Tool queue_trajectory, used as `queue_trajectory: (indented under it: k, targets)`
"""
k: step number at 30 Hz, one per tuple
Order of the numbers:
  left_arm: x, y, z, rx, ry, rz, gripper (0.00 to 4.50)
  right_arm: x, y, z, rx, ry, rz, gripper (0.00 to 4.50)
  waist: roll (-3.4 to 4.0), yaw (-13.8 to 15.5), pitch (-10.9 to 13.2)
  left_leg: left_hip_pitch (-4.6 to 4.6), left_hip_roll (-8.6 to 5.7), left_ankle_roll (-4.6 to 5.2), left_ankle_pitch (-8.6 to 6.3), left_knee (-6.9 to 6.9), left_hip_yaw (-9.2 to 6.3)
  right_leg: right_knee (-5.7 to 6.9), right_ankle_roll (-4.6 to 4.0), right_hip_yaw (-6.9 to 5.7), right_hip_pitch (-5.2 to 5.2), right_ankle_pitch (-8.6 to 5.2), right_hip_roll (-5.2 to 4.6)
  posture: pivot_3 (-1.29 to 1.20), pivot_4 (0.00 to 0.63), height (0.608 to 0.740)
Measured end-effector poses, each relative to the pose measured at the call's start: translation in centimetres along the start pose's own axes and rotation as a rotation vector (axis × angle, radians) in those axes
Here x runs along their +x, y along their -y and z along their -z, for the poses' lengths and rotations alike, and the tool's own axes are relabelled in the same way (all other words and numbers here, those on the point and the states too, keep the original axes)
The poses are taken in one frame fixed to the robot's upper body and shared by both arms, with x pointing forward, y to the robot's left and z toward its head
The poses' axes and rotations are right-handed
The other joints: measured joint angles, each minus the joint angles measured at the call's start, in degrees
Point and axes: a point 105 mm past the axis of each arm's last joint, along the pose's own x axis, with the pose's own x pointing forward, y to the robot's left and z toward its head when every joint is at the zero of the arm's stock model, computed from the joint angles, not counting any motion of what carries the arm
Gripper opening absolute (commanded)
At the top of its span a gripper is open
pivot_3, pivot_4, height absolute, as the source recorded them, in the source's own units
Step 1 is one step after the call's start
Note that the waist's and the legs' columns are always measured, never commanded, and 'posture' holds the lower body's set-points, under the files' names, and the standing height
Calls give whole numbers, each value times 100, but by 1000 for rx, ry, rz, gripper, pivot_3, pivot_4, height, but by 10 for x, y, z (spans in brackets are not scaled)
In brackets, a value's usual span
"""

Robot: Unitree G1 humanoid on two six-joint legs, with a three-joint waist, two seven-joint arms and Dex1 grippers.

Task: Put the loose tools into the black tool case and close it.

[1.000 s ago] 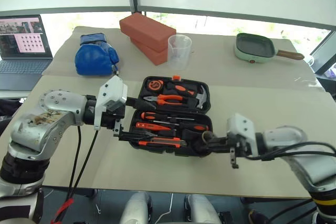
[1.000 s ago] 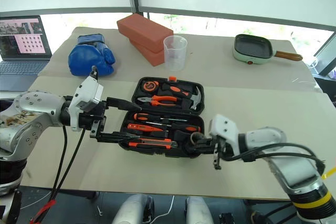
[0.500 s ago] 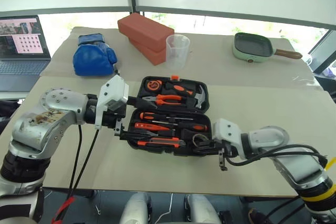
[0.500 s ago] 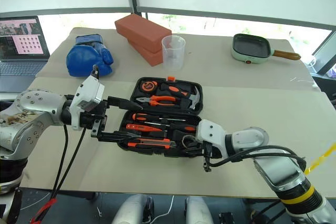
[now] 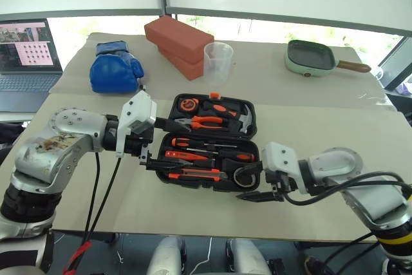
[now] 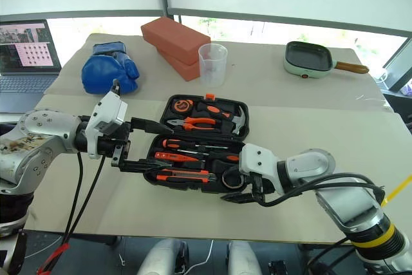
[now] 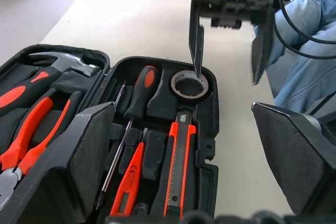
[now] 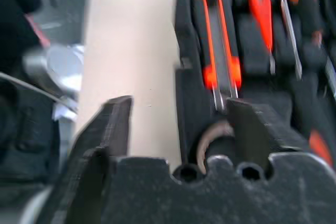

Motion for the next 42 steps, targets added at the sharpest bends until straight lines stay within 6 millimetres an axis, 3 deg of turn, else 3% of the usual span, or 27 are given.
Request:
queue_trajectory:
  k: [4,5,8,13,17,18,27,35,42]
  targets:
    - [-6,-15,8,-23,-22,-86,4500,-17,19,-9,19,41,87,4142,0,11,0,1,-2,0,0,0,0,-3,0,-1,4,0,-1,0,150,738]
    - [-9,-21,16,-46,-35,-130,4500,-22,29,-5,48,42,140,3864,0,13,0,2,-3,0,0,0,0,-3,0,-1,5,0,-2,0,150,738]
    - [-20,-40,48,-131,-79,-280,3746,-41,59,18,167,41,325,3028,-1,13,0,1,-3,0,0,-1,3,-2,0,-1,1,1,-2,0,150,738]
    - [-47,-64,111,-217,-201,-539,1799,-63,85,66,302,-12,532,1241,-1,7,0,-5,-2,0,0,-9,11,-5,-1,0,-8,1,-2,0,150,738]
    - [-45,-69,123,-195,-220,-578,273,-62,85,84,309,-49,546,0,0,16,0,-6,-3,0,0,-9,12,-6,0,0,-7,2,-5,0,150,738]
    - [-42,-69,126,-194,-221,-576,81,-59,84,86,304,-54,536,0,0,13,0,-5,-3,0,0,-8,12,-5,0,0,-5,2,-5,0,150,738]
    - [-10,-58,133,-229,-212,-477,81,-15,74,99,262,-82,418,0,0,-4,0,-6,-2,0,0,-8,11,0,-1,1,-10,2,-3,0,150,738]
    - [-7,-31,129,-264,-190,-383,81,-22,70,100,216,-97,384,0,1,-5,1,-6,3,0,-1,-16,9,-5,-1,1,-10,2,-5,0,150,738]
    - [-10,11,130,-306,-214,-266,81,-26,36,99,180,-128,277,0,1,2,1,-4,6,0,-2,-29,8,-13,-2,0,-10,1,-7,0,150,738]
